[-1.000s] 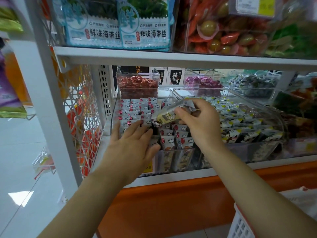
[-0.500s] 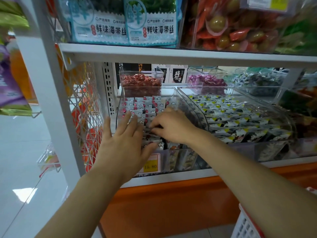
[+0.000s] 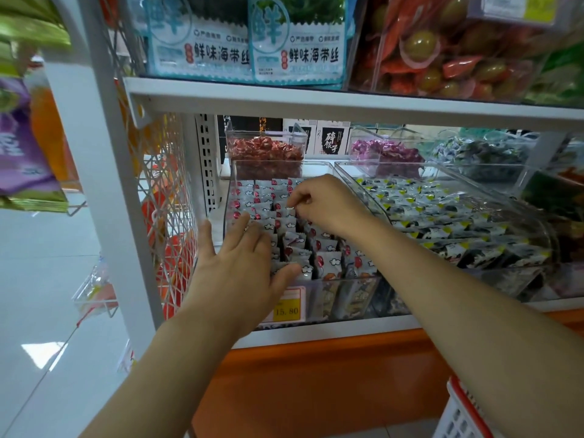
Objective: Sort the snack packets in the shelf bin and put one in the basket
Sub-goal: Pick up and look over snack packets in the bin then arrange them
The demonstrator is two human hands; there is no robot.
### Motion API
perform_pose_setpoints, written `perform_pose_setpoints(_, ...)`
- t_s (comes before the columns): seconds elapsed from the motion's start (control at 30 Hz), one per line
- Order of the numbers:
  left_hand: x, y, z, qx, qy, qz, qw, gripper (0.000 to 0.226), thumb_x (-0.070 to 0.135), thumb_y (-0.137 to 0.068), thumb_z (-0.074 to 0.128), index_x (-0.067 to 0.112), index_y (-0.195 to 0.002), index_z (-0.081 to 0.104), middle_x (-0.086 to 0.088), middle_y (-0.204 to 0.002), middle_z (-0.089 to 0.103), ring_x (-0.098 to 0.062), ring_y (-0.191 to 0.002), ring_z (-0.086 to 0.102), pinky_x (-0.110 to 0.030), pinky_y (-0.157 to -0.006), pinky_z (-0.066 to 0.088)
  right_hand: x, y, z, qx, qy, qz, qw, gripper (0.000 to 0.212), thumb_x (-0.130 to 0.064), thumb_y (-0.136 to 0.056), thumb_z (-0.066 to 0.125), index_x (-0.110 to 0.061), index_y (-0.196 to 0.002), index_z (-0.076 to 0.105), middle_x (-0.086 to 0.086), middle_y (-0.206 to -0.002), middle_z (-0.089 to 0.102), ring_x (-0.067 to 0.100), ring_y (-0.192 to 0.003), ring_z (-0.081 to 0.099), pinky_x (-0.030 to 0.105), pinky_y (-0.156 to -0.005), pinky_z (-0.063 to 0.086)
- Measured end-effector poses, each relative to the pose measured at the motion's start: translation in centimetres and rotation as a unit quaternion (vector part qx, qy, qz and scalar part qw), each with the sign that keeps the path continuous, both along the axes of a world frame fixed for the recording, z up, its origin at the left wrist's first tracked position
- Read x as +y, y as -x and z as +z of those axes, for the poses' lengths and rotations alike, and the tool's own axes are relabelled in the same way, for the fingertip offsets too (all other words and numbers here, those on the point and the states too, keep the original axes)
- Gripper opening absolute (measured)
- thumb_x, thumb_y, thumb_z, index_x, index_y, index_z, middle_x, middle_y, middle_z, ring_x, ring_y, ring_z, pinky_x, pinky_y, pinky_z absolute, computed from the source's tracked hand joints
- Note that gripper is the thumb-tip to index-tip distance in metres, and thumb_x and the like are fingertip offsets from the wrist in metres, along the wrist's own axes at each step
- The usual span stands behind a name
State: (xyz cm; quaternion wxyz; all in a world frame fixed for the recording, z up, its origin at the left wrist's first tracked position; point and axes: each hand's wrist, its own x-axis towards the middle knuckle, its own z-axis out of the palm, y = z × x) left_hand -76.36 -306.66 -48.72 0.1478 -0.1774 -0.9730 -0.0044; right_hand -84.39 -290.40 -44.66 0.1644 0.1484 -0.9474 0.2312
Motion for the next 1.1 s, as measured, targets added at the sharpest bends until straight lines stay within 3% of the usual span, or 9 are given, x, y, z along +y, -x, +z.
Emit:
perform_pose_setpoints(0.13, 0.1, 0.0, 0.2, -0.003, -0.011, -0.002, 1.000, 0.085, 0.066, -0.079, -0.002, 0.020, -0.145, 0.024, 0.002, -0.157, 0.013, -0.014, -0.144, -0.012, -0.055, -0.112, -0.012, -0.8, 1.4, -0.3, -0.036, -0.139, -0.002, 0.990, 0.012, -0.026, -0.083, 0.069, -0.018, -0.092, 0.072, -0.002, -0.099, 0.070, 0.018, -0.109, 0.055, 0.034, -0.090, 0.047)
perform_pose_setpoints(0.2, 0.1, -0.1, 0.4, -0.003, -0.018, -0.004, 1.000, 0.083, 0.066, -0.080, 0.000, 0.020, -0.144, 0.025, 0.002, -0.156, 0.014, -0.014, -0.144, -0.011, -0.053, -0.111, -0.012, -1.0, 1.5, -0.5, -0.038, -0.133, 0.001, 0.990, 0.007, -0.022, -0.083, 0.069, -0.017, -0.086, 0.071, -0.003, -0.095, 0.070, 0.018, -0.106, 0.055, 0.037, -0.088, 0.048)
perform_pose_setpoints(0.37, 0.2, -0.3, 1.0, 0.035, -0.051, -0.008, 0.998, 0.066, 0.056, -0.089, 0.014, 0.019, -0.141, 0.034, 0.002, -0.153, 0.023, -0.014, -0.144, 0.001, -0.047, -0.113, -0.010, 0.2, -0.6, 0.5, 0.005, 0.104, -0.003, 0.995, 0.003, -0.012, -0.088, 0.063, -0.010, -0.085, 0.065, -0.001, -0.088, 0.064, 0.012, -0.080, 0.056, 0.030, -0.076, 0.046)
perform_pose_setpoints(0.53, 1.0, -0.4, 1.6, 0.098, -0.181, -0.046, 0.977, 0.045, 0.031, -0.095, 0.044, 0.013, -0.137, 0.044, -0.004, -0.147, 0.037, -0.020, -0.138, 0.026, -0.032, -0.114, 0.016, 2.5, -4.9, 0.8, 0.103, 0.326, -0.064, 0.938, 0.009, -0.008, -0.091, 0.057, -0.009, -0.083, 0.056, -0.003, -0.085, 0.057, 0.022, -0.082, 0.064, 0.031, -0.070, 0.056)
perform_pose_setpoints(0.63, 1.9, -1.1, 1.9, 0.054, -0.310, -0.057, 0.948, 0.044, 0.027, -0.095, 0.047, 0.015, -0.137, 0.043, -0.001, -0.142, 0.041, -0.022, -0.124, 0.044, -0.032, -0.105, 0.033, 3.7, -7.7, 0.3, 0.109, 0.419, -0.082, 0.898, 0.007, -0.008, -0.093, 0.055, -0.004, -0.089, 0.059, 0.001, -0.086, 0.061, 0.009, -0.065, 0.063, 0.015, -0.053, 0.052)
perform_pose_setpoints(0.8, 3.3, -1.5, 2.0, -0.059, -0.455, -0.067, 0.886, 0.043, 0.028, -0.093, 0.051, 0.015, -0.135, 0.047, 0.004, -0.114, 0.057, -0.011, -0.099, 0.055, -0.022, -0.081, 0.043, 4.9, -11.2, -0.7, 0.032, 0.550, -0.068, 0.832, 0.012, -0.006, -0.093, 0.054, -0.008, -0.083, 0.059, 0.005, -0.081, 0.065, 0.006, -0.057, 0.065, 0.021, -0.054, 0.056)
perform_pose_setpoints(0.87, 3.6, -1.7, 2.0, -0.098, -0.494, -0.079, 0.860, 0.033, 0.025, -0.093, 0.051, 0.014, -0.124, 0.056, 0.002, -0.100, 0.064, -0.012, -0.089, 0.061, -0.016, -0.071, 0.046, 5.0, -12.1, -1.1, 0.004, 0.585, -0.056, 0.809, 0.013, -0.005, -0.092, 0.054, -0.007, -0.081, 0.060, 0.002, -0.074, 0.067, 0.009, -0.060, 0.065, 0.022, -0.054, 0.055)
perform_pose_setpoints(0.97, 4.1, -2.1, 2.0, -0.115, -0.521, -0.097, 0.840, 0.018, 0.021, -0.093, 0.050, 0.014, -0.087, 0.064, -0.006, -0.079, 0.064, -0.009, -0.068, 0.061, -0.012, -0.054, 0.047, 5.3, -13.0, -1.5, -0.024, 0.622, -0.046, 0.781, 0.013, -0.006, -0.091, 0.055, -0.007, -0.081, 0.062, 0.003, -0.073, 0.070, 0.014, -0.062, 0.067, 0.021, -0.054, 0.053)
perform_pose_setpoints(1.1, 4.2, -2.0, 1.7, -0.179, -0.621, -0.085, 0.758, 0.015, 0.018, -0.091, 0.053, 0.014, -0.083, 0.065, -0.005, -0.078, 0.067, -0.004, -0.064, 0.063, -0.011, -0.054, 0.050, 5.7, -13.5, -1.7, -0.064, 0.664, -0.021, 0.745, 0.019, -0.008, -0.088, 0.058, -0.011, -0.071, 0.067, 0.004, -0.070, 0.072, 0.015, -0.061, 0.068, 0.021, -0.052, 0.053)
